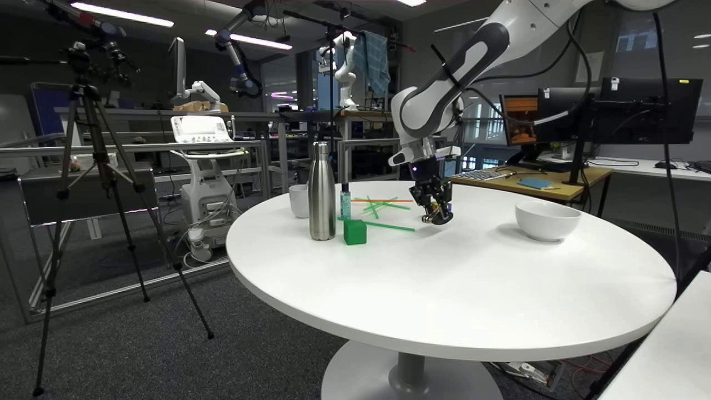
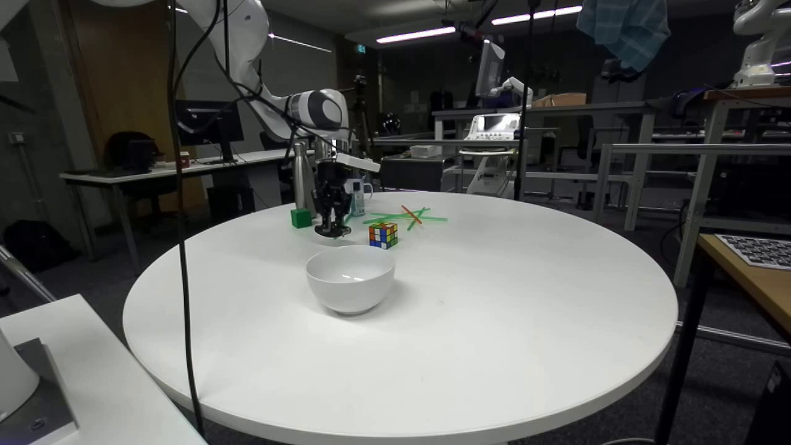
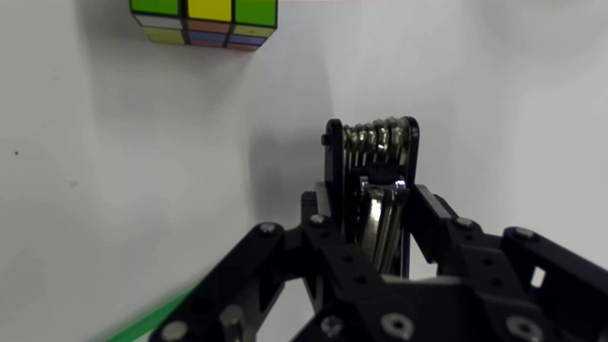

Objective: Put the stapler on the table from atop the Rubik's cube

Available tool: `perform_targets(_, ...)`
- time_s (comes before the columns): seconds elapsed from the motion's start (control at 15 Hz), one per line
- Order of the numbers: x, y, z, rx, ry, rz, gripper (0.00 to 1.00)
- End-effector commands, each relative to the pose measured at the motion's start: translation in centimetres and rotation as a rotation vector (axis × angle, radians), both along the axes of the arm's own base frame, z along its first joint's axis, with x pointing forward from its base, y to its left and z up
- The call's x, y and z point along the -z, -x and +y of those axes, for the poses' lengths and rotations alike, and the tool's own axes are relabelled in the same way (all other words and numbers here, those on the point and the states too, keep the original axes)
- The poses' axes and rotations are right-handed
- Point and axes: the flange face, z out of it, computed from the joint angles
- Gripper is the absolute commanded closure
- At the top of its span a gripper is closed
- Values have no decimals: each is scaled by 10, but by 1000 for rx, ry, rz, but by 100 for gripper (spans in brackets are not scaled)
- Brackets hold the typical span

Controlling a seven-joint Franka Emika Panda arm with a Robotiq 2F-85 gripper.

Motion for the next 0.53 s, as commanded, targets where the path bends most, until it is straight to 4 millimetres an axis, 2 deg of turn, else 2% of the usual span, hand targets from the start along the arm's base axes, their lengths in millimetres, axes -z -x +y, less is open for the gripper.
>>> perform_targets(0.0,-3,5,-3,-13,6,26,80)
perform_targets(0.47,5,8,-6,-8,8,49,80)
